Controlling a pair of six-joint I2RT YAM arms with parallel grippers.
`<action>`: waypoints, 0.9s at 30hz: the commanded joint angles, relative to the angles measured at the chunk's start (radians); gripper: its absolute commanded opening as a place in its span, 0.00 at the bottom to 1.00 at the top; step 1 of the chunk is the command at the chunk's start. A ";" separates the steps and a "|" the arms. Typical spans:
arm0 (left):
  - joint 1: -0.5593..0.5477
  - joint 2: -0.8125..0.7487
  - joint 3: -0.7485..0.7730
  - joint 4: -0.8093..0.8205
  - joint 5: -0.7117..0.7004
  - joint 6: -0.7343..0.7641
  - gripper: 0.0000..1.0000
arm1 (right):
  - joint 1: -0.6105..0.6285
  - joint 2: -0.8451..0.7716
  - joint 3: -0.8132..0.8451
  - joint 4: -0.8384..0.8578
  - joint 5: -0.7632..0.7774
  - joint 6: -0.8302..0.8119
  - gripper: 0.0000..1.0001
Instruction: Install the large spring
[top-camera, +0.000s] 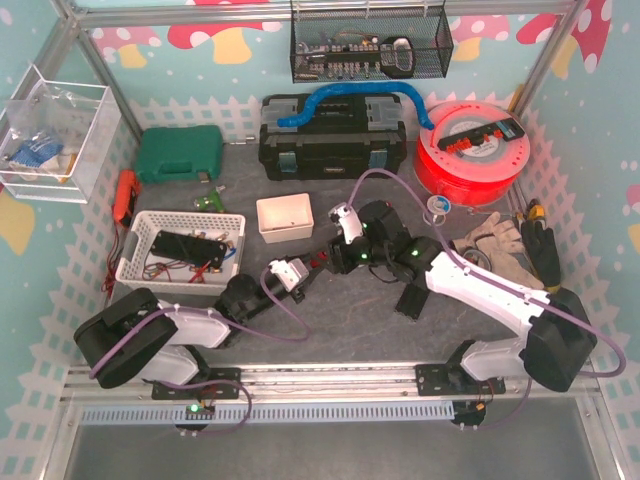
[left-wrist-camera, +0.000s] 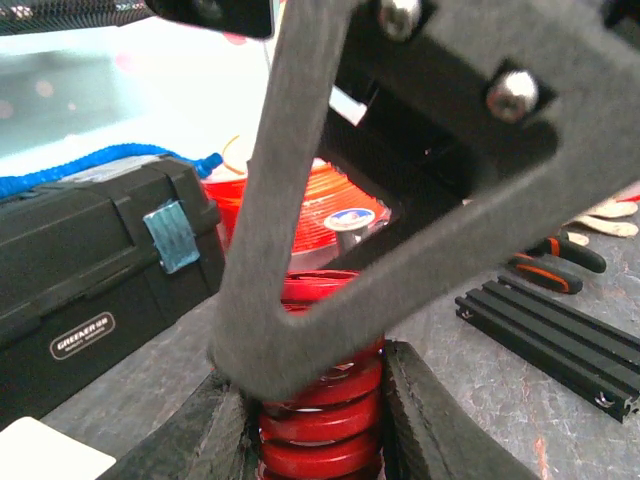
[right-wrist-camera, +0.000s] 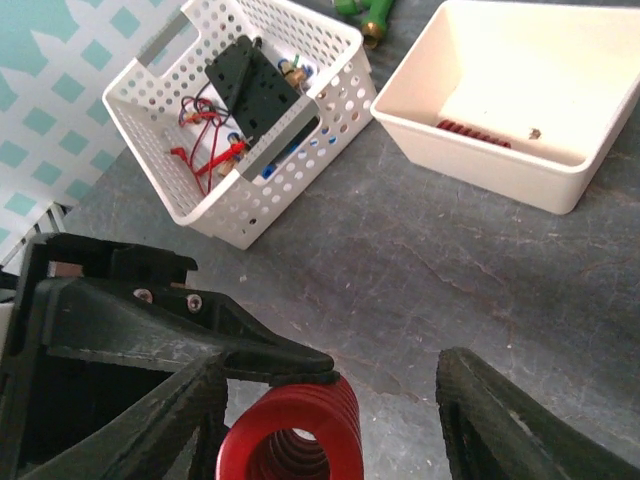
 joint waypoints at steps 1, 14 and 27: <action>-0.012 -0.011 0.027 0.023 -0.006 0.017 0.00 | 0.012 0.023 0.008 -0.016 -0.027 -0.016 0.57; -0.013 0.005 0.068 -0.054 -0.092 0.000 0.39 | 0.012 -0.031 -0.021 0.019 0.080 -0.030 0.00; -0.013 -0.004 0.088 -0.128 -0.149 0.012 0.99 | -0.119 -0.200 -0.113 -0.030 0.701 -0.049 0.00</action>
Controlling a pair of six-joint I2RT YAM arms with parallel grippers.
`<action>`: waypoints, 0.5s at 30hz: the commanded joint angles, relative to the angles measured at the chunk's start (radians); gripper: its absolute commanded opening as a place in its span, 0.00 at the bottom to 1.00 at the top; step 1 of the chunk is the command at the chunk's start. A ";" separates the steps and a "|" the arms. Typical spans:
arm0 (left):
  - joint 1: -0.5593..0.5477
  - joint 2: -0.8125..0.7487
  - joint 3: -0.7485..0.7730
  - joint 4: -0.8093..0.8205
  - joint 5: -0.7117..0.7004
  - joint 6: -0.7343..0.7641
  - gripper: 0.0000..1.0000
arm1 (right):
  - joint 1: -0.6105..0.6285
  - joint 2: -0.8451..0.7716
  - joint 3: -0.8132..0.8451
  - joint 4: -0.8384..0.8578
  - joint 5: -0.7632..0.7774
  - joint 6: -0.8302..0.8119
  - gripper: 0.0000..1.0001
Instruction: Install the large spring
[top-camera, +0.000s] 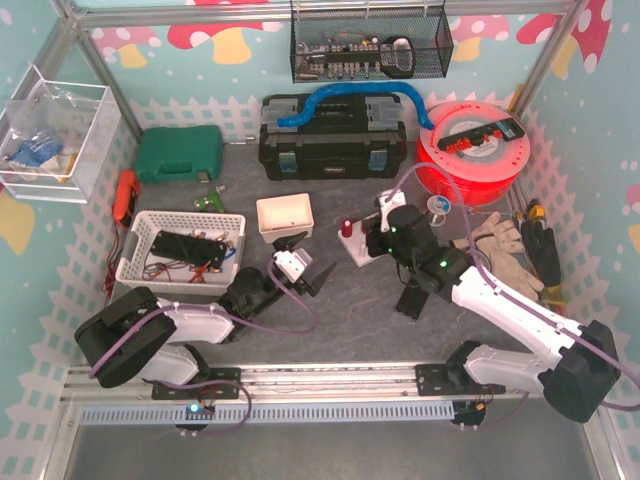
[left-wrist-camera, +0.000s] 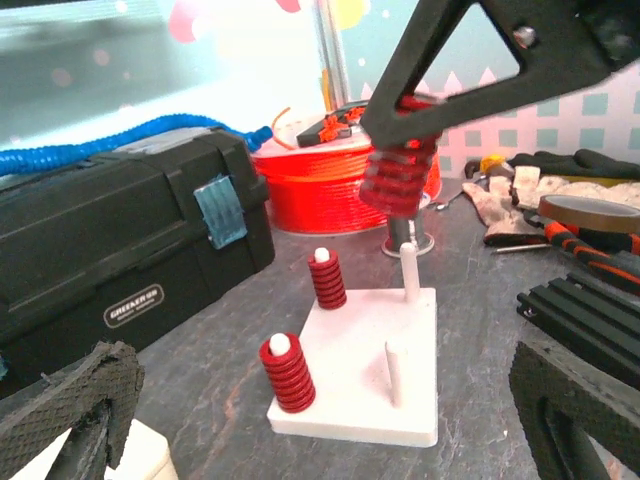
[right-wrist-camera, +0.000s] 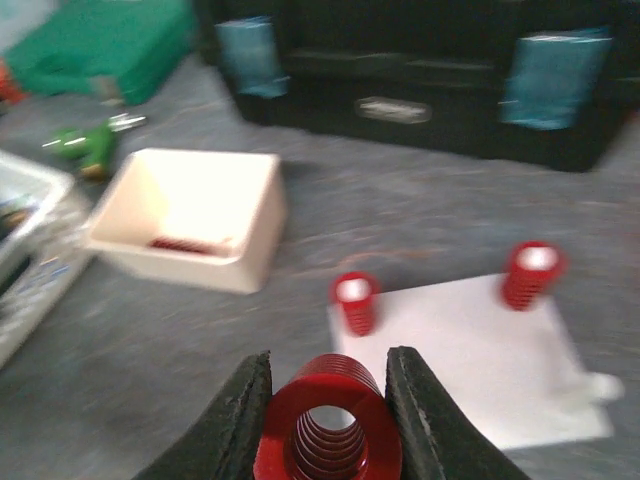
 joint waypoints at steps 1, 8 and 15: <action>-0.006 -0.011 0.022 -0.035 -0.023 0.013 0.99 | -0.113 -0.031 -0.025 -0.037 0.216 -0.012 0.00; -0.007 -0.023 0.033 -0.069 -0.009 0.012 0.99 | -0.312 0.003 -0.054 -0.035 0.093 -0.018 0.00; -0.013 -0.026 0.044 -0.094 0.010 0.021 0.99 | -0.371 0.047 -0.087 0.037 0.003 -0.014 0.00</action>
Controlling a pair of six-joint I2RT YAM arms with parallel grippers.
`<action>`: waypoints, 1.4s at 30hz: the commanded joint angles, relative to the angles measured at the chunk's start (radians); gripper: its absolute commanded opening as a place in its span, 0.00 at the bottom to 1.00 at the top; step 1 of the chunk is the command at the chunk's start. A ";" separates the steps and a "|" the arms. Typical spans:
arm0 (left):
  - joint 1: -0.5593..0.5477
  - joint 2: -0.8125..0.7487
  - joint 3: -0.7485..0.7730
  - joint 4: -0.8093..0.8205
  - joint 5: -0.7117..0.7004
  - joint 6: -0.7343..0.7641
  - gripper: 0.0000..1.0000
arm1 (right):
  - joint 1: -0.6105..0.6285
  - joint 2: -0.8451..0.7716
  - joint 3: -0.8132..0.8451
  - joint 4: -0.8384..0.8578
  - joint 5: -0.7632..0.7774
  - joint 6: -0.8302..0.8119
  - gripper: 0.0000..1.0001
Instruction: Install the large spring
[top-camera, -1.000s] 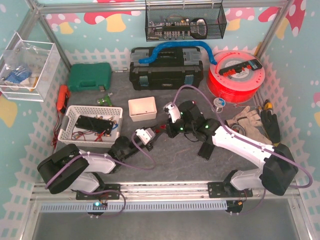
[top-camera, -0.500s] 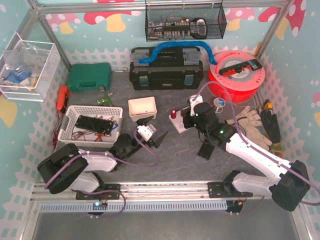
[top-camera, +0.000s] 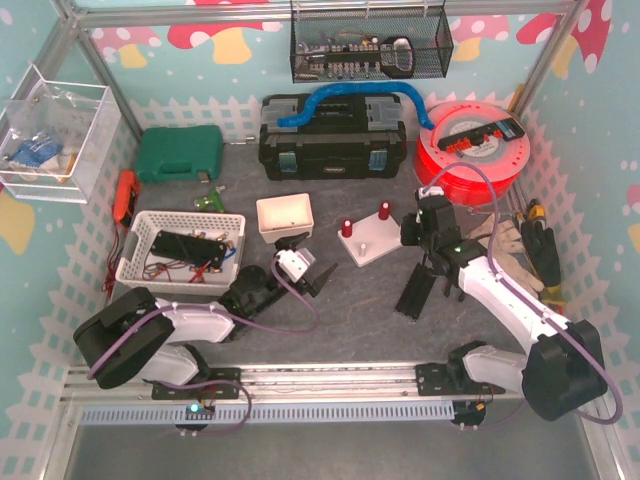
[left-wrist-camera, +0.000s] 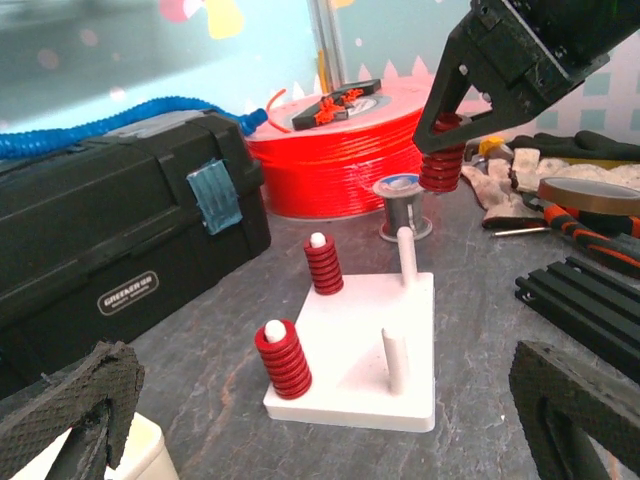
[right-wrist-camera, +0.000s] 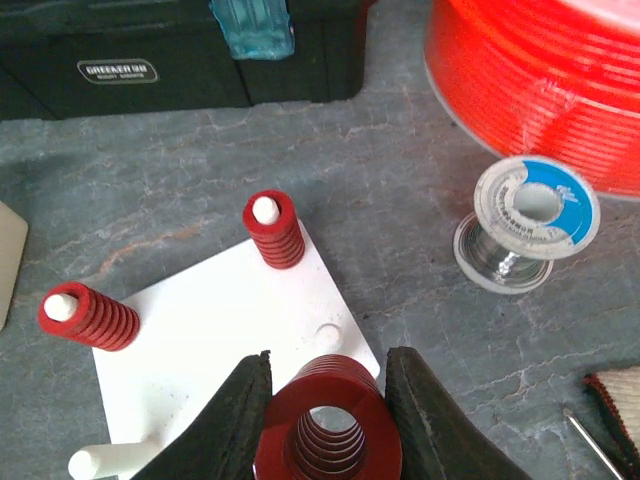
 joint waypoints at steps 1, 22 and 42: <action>-0.011 -0.019 0.024 -0.028 0.017 0.019 0.99 | -0.027 0.017 -0.025 0.077 -0.056 -0.007 0.00; -0.011 -0.030 0.030 -0.046 0.029 0.015 0.99 | -0.090 0.220 0.067 0.108 -0.109 -0.002 0.00; -0.012 -0.032 0.034 -0.053 0.040 0.005 0.99 | -0.091 0.372 0.110 0.102 -0.140 -0.016 0.21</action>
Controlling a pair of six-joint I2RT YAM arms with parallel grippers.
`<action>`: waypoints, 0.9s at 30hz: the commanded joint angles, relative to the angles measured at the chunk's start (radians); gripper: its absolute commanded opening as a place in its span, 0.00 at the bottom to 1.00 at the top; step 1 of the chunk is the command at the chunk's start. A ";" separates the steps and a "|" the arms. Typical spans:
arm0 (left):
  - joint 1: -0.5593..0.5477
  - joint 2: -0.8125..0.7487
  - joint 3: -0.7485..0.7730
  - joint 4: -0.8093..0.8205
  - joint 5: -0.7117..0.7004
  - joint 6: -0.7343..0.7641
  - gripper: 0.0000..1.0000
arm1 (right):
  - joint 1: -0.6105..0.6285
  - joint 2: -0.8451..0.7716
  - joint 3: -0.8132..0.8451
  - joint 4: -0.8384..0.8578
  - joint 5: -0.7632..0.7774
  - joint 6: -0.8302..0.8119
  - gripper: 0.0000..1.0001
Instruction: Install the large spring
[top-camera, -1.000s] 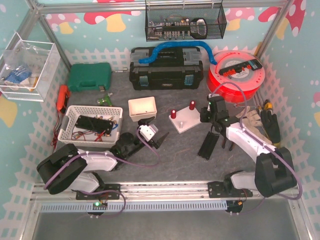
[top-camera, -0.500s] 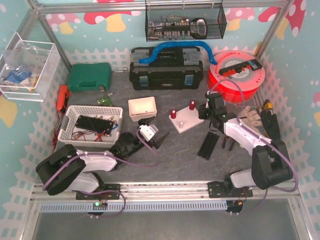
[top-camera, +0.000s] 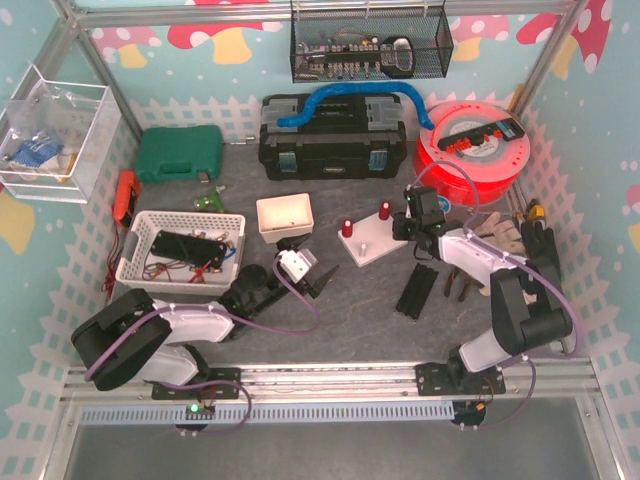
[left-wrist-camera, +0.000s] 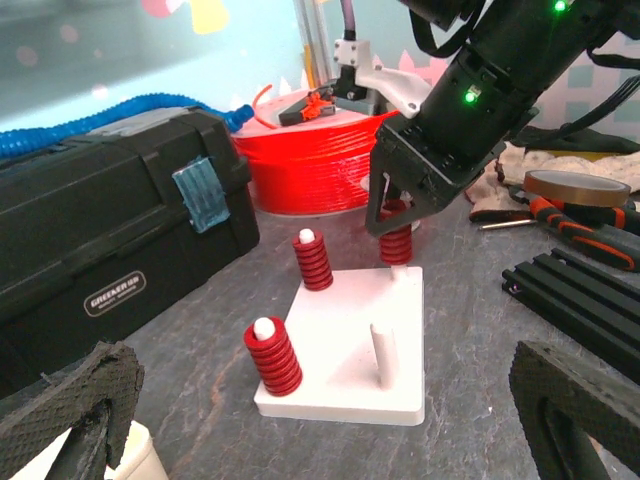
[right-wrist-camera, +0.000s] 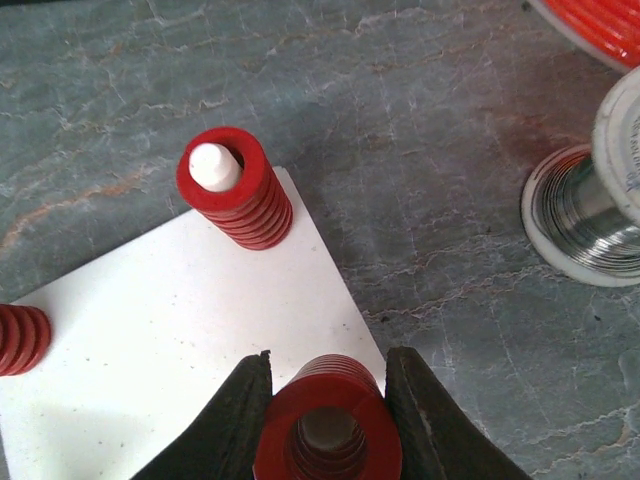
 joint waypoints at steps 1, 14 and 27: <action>-0.008 -0.016 0.024 -0.008 0.017 -0.003 0.99 | -0.003 0.045 0.041 0.010 -0.002 -0.007 0.27; -0.008 -0.012 0.077 -0.105 -0.133 -0.077 0.99 | -0.003 -0.085 0.064 -0.070 -0.044 0.002 0.61; 0.082 0.047 0.468 -0.708 -0.310 -0.354 0.99 | -0.001 -0.387 -0.146 0.075 -0.221 0.076 0.83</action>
